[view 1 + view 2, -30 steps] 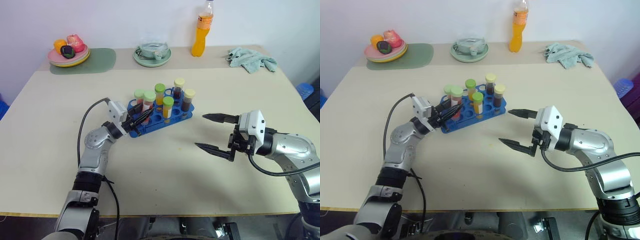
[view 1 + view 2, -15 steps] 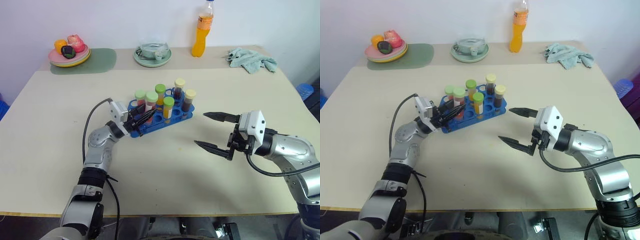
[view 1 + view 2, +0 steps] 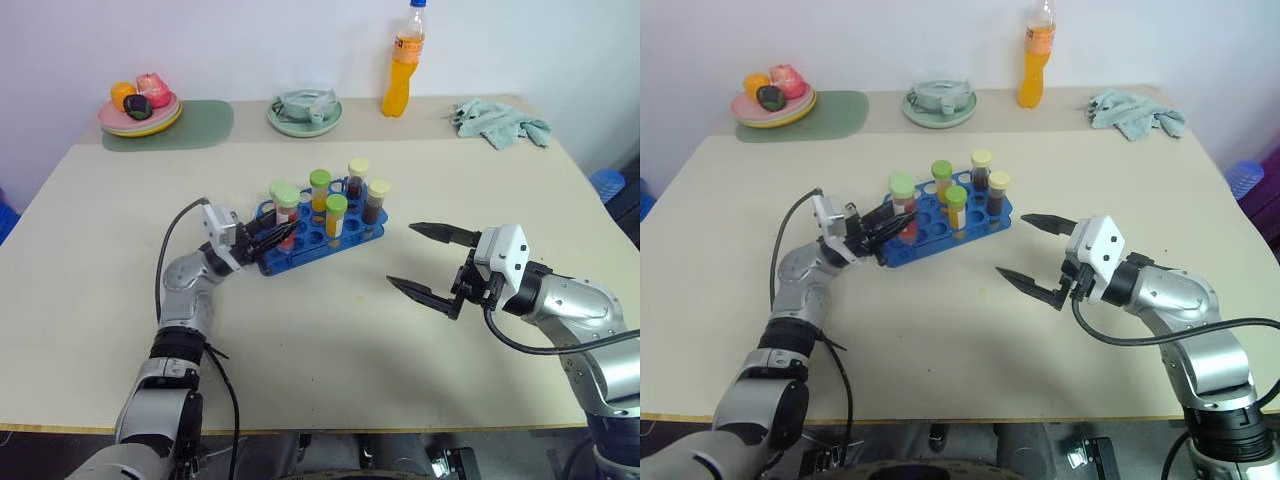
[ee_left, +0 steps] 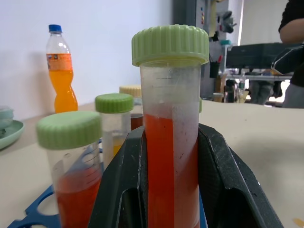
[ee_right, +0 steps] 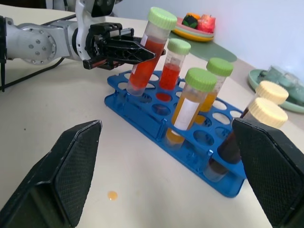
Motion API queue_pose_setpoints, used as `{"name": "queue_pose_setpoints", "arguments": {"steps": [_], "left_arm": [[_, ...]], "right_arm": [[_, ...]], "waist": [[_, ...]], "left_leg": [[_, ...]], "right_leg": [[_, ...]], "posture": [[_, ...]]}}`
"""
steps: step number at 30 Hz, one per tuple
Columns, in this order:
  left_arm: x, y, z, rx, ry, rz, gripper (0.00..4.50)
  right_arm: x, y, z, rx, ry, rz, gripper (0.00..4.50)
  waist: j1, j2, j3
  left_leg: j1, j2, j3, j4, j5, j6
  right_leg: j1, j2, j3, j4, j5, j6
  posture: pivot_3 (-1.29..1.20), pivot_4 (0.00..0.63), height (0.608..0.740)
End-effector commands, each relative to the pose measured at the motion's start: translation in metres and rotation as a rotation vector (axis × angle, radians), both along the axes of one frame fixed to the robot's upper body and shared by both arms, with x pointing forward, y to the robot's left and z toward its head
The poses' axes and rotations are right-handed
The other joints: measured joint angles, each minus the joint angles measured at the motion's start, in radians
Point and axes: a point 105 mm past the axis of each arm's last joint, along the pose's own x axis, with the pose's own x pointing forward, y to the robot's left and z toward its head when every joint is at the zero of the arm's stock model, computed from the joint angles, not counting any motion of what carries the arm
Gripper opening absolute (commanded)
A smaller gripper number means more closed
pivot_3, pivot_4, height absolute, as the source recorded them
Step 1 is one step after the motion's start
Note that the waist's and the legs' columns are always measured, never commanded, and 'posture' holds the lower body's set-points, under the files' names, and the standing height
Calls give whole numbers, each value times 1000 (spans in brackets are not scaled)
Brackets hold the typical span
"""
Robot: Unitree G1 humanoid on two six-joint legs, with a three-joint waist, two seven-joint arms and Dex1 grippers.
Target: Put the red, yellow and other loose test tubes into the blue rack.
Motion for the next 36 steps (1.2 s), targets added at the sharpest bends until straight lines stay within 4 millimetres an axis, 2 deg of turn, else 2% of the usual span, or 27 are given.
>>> {"name": "queue_pose_setpoints", "arguments": {"steps": [1, 5, 11, 23, 27, 36], "left_arm": [[5, 10, -21, 13, 104, 23, 770], [8, 11, -23, 13, 113, 28, 770], [1, 6, -22, -11, 99, -71, 770], [2, -15, -9, 28, 56, -147, 770], [4, -20, -3, 36, 43, -148, 770], [14, -15, -3, 47, 60, -72, 770]], "right_arm": [[-5, 9, 13, 6, -77, 25, 4500], [-3, 9, 13, 2, -90, 17, 4500], [-3, 10, 15, 8, -107, 2, 4500], [-7, 8, 17, 11, -111, -22, 4500], [-8, 8, 18, 15, -105, -27, 4500], [-19, -2, 12, 3, -37, -57, 4500]], "waist": [[0, 0, 0], [-1, 0, 0], [-1, 0, -1], [1, 0, -1], [0, -1, -1], [1, -1, -1]], "left_leg": [[3, 0, 0, 0, -1, 1], [5, 0, 0, 0, -1, 1], [5, 0, 0, -1, -1, 2], [5, 0, 0, -1, -2, 2], [5, 0, 0, -1, -2, 2], [5, 0, -1, -1, -2, 2]], "right_leg": [[3, 0, 0, -1, 0, 0], [6, 0, 0, -1, 0, 0], [5, 0, 0, -2, 0, 0], [6, 0, 0, -2, -1, 0], [6, 0, 0, -2, -1, 0], [5, 0, 0, -3, -1, 1]], "posture": [[0, 150, 740], [0, 150, 740], [0, 150, 740], [0, 150, 740], [0, 150, 740], [0, 150, 740]]}}
